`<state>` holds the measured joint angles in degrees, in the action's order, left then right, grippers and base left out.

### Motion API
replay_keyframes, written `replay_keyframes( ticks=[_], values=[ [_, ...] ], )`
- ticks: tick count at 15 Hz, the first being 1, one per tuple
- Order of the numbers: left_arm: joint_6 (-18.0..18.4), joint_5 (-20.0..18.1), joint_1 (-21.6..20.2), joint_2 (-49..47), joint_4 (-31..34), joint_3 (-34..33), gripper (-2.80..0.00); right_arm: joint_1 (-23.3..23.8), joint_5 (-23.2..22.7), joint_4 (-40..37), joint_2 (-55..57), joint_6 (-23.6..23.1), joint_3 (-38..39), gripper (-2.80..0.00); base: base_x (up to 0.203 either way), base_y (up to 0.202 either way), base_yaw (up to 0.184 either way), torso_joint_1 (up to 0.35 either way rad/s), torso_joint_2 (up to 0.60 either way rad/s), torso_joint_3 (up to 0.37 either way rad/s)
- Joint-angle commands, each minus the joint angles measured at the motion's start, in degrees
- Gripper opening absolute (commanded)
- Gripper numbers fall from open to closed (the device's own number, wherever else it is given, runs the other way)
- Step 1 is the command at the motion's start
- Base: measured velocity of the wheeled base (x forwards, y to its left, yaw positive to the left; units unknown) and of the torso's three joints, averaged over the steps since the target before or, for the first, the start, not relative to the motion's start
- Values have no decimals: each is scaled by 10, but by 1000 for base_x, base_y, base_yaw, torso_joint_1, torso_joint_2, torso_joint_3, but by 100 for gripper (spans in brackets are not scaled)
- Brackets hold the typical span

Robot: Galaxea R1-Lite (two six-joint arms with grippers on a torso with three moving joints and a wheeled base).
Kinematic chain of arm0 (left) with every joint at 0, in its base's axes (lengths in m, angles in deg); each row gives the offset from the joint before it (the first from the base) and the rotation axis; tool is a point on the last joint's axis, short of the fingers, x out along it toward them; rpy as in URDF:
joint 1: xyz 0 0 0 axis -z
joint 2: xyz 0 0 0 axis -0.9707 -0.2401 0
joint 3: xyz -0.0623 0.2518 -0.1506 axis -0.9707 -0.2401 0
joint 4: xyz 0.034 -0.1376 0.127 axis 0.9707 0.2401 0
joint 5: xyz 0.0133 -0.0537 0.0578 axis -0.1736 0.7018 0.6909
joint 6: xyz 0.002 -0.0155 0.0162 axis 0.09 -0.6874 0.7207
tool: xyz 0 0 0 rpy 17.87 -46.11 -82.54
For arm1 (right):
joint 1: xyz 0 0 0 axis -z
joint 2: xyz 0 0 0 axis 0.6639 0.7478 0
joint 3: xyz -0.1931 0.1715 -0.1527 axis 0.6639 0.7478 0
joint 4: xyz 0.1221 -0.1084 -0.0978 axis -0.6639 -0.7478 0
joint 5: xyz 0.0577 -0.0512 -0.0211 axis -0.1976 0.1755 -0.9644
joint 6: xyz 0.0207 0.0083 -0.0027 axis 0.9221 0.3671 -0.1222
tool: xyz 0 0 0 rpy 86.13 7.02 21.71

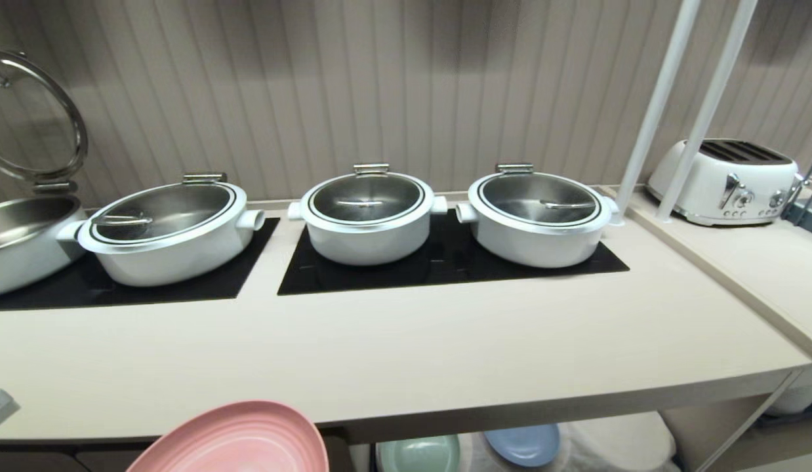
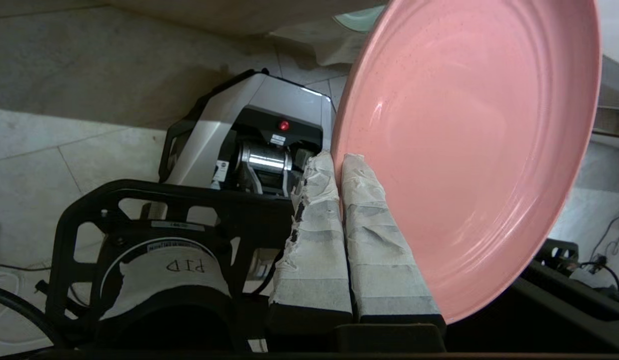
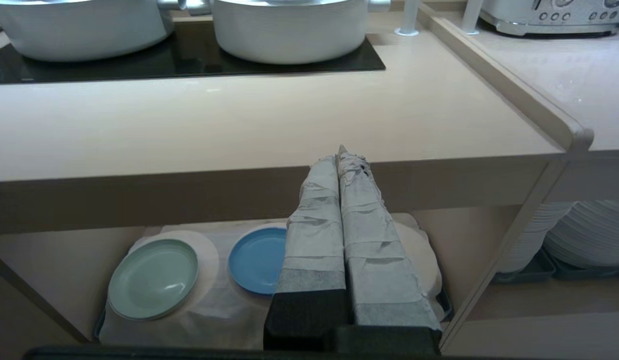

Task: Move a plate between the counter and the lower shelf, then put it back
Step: Put the plate in the cupboard

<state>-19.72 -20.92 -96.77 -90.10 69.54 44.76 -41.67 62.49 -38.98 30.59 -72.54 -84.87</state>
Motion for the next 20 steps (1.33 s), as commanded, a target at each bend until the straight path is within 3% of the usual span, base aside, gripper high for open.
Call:
replay_keyframes(
  ticks=[1,20],
  values=[
    [-1,-1,0,-2,2,-1,-280,1,0,0,0,0,0,-280,0,-206,3,0,8,6],
    [2,-2,10,0,3,1,-280,1,0,0,0,0,0,-280,0,-194,2,2,3,1]
  ],
)
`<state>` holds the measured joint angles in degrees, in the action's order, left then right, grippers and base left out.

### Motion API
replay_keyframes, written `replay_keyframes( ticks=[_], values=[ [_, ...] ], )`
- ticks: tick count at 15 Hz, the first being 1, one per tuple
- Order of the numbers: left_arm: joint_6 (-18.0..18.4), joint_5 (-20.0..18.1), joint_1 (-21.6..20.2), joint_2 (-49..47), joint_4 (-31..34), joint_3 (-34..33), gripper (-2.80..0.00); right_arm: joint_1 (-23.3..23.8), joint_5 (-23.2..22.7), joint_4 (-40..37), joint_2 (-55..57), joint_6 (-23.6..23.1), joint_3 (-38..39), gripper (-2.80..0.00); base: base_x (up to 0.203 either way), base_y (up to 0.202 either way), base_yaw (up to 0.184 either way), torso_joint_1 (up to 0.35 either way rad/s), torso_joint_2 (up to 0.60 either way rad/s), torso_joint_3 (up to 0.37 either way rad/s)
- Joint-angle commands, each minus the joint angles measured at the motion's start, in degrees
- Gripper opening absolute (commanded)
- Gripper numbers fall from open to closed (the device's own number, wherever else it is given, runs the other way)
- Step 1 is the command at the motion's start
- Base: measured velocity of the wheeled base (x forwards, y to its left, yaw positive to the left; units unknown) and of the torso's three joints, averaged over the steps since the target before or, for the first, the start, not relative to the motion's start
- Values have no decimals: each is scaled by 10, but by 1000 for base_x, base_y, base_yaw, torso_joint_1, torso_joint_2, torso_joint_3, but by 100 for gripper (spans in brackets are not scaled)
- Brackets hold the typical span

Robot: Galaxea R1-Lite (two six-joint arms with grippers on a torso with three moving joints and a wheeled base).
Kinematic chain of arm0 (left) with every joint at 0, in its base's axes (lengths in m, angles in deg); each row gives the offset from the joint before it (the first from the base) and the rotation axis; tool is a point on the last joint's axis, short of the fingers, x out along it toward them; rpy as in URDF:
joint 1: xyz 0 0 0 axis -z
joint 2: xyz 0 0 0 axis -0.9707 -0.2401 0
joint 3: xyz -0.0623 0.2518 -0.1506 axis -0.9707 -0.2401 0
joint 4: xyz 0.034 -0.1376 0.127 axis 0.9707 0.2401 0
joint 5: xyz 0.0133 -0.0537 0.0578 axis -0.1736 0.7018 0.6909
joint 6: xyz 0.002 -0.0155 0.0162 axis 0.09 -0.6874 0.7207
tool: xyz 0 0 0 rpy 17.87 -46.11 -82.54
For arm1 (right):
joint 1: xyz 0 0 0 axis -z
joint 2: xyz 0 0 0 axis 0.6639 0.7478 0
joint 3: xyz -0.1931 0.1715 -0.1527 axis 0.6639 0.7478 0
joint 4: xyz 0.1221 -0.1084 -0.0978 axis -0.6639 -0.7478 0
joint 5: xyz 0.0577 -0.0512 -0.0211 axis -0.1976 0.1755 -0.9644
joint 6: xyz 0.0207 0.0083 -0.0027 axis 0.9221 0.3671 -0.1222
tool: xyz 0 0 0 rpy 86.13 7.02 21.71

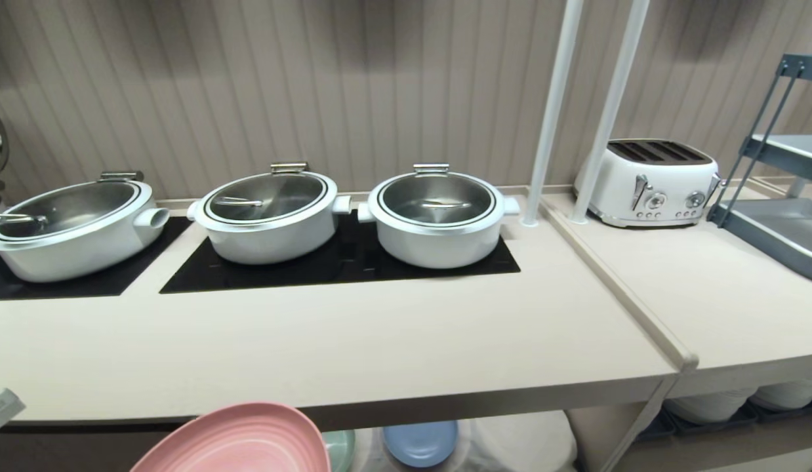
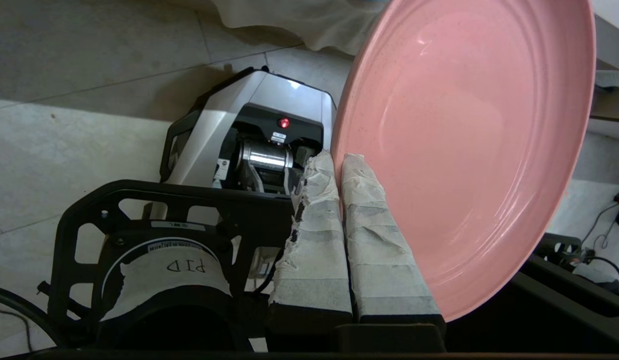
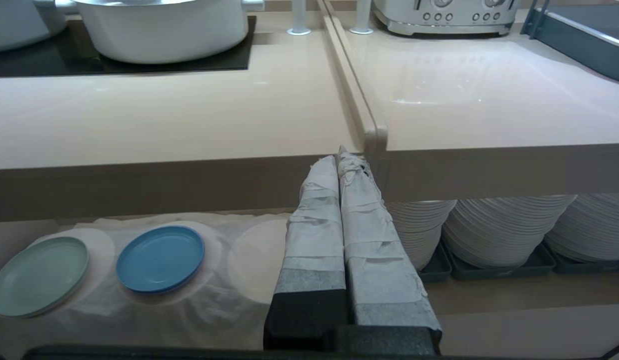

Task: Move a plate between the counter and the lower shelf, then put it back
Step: Put the plate in the cupboard

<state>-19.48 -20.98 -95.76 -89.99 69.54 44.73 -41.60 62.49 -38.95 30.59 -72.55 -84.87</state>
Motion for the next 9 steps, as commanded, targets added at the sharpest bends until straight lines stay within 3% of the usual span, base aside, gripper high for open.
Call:
replay_keyframes(
  ticks=[1,9],
  values=[
    [-1,-1,0,-1,3,0,-280,0,0,0,0,0,0,-280,0,-193,1,3,2,2],
    [-1,-2,3,0,3,0,-280,0,0,0,0,0,0,-280,0,-194,1,2,4,2]
  ],
)
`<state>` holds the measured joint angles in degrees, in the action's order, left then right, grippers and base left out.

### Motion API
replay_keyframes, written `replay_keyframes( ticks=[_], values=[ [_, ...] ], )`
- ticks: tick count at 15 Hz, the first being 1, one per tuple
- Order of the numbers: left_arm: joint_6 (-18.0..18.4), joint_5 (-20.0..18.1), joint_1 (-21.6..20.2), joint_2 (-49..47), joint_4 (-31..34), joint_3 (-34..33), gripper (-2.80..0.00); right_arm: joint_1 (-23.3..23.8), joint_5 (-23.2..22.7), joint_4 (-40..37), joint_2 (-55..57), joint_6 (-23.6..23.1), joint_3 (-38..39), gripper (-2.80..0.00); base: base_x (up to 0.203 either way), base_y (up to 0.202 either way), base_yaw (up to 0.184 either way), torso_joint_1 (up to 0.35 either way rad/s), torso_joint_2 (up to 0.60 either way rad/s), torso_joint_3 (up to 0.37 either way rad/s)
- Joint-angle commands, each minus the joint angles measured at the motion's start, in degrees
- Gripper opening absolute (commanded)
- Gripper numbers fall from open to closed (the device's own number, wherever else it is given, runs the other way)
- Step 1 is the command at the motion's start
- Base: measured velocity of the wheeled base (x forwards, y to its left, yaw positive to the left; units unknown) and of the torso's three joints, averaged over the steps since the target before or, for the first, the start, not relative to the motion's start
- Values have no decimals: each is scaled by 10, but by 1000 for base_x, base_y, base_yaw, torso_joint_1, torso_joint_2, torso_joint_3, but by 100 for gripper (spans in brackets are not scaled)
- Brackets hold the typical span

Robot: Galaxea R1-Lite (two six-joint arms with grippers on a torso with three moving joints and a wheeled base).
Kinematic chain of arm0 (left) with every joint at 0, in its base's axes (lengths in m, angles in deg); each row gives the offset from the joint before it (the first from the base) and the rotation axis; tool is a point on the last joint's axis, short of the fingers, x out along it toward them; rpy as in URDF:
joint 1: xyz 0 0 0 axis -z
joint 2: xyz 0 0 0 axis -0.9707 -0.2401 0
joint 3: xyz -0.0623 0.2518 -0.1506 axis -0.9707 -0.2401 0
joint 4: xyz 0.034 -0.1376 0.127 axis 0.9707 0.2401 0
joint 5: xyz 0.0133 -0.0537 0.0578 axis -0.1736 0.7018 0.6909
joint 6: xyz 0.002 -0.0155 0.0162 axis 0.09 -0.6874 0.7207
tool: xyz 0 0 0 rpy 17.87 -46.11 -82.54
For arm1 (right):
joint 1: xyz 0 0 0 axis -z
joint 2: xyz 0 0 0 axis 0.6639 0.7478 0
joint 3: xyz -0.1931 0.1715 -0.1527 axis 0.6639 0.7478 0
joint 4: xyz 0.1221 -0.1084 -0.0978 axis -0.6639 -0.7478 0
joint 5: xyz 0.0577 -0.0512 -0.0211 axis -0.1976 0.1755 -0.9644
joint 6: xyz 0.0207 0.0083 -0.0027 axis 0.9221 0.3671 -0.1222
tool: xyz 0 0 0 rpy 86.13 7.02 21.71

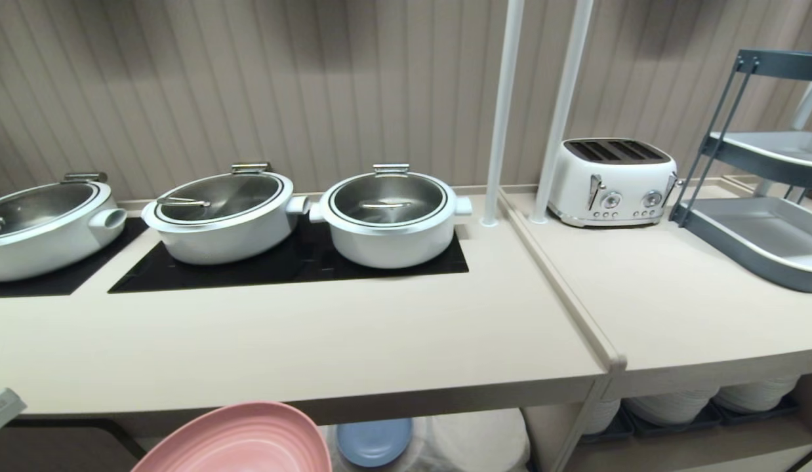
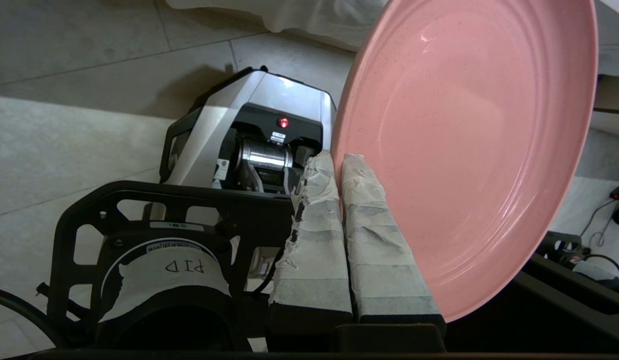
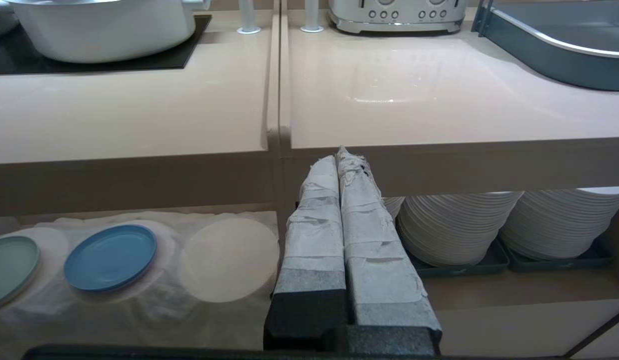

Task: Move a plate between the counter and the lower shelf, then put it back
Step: Put the plate in the cupboard

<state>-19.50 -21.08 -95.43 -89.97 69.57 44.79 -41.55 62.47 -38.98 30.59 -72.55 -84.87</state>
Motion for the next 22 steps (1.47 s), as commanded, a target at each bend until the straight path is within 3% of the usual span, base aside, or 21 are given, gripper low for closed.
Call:
replay_keyframes(
  ticks=[1,12,22],
  values=[
    [0,-1,0,0,2,0,-280,0,0,0,0,0,0,-280,0,-196,0,2,2,6],
    [0,-1,-3,1,3,-2,-280,0,0,0,0,0,0,-280,0,-185,2,3,1,3],
    [-2,-4,-2,10,3,4,-280,0,0,0,0,0,0,-280,0,0,0,0,0,0]
  ],
)
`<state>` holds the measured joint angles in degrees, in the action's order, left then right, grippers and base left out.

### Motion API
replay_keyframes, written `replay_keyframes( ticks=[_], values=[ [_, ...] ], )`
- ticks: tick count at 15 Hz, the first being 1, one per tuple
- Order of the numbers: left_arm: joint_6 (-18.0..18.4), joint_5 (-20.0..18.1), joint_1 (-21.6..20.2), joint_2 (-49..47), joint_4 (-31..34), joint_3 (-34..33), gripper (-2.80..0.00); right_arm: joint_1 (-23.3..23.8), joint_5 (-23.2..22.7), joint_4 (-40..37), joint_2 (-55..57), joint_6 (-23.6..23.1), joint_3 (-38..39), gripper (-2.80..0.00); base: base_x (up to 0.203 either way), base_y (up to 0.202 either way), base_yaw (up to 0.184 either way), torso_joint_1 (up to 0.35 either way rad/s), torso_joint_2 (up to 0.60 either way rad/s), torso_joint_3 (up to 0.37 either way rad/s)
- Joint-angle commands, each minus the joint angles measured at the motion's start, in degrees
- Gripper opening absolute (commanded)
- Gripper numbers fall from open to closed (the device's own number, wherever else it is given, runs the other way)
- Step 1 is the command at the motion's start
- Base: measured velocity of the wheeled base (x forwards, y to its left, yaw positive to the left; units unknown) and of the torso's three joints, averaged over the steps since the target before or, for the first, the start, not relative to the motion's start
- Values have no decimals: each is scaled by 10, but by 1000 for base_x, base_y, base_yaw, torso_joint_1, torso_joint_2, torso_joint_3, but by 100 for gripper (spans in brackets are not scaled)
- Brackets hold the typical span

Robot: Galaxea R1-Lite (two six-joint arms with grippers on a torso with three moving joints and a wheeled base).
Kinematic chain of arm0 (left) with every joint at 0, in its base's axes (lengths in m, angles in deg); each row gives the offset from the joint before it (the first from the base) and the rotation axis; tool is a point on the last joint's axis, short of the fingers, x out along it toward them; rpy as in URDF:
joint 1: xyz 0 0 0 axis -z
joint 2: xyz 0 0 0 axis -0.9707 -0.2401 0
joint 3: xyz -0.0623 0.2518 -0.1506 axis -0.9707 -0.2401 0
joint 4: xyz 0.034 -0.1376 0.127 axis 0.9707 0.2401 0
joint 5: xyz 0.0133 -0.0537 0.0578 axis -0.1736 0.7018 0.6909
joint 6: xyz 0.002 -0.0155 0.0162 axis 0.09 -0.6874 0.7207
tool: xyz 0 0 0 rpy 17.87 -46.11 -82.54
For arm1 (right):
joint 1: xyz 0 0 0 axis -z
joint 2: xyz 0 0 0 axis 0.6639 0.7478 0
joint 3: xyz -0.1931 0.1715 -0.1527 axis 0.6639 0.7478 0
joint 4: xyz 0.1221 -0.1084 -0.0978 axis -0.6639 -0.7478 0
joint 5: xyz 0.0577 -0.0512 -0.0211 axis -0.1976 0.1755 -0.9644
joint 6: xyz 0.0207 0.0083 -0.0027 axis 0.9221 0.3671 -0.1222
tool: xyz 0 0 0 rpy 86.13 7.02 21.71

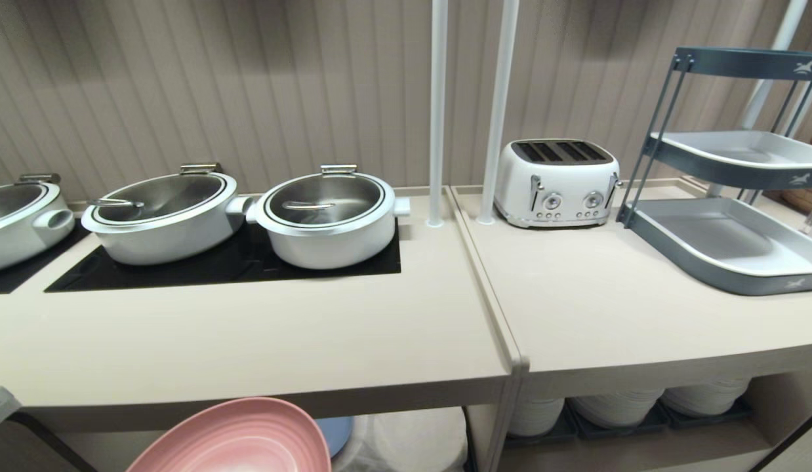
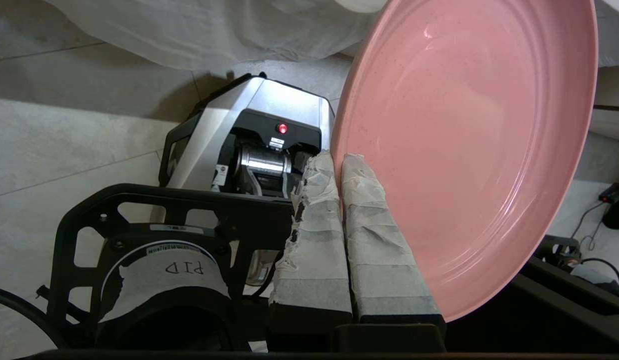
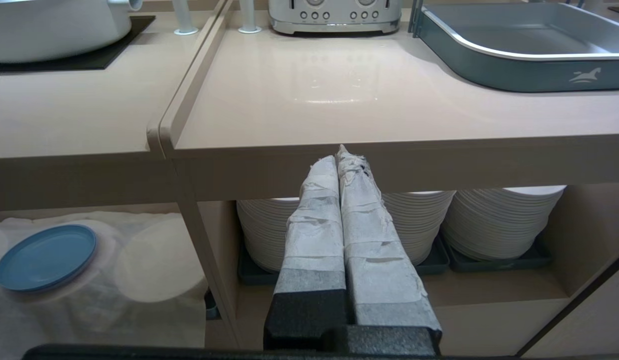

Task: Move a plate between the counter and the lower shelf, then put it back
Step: Put the plate in the cupboard

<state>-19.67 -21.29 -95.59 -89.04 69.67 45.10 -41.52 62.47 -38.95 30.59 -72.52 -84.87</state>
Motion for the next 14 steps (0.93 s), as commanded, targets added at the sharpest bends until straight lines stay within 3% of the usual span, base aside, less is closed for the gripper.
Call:
replay_keyframes(
  ticks=[1,14],
  values=[
    [-1,-2,0,6,3,0,-280,-1,0,0,0,0,0,-280,0,0,0,0,0,0],
    [1,-2,-2,23,14,-3,-280,0,0,0,0,0,0,-280,0,0,0,0,0,0]
  ],
)
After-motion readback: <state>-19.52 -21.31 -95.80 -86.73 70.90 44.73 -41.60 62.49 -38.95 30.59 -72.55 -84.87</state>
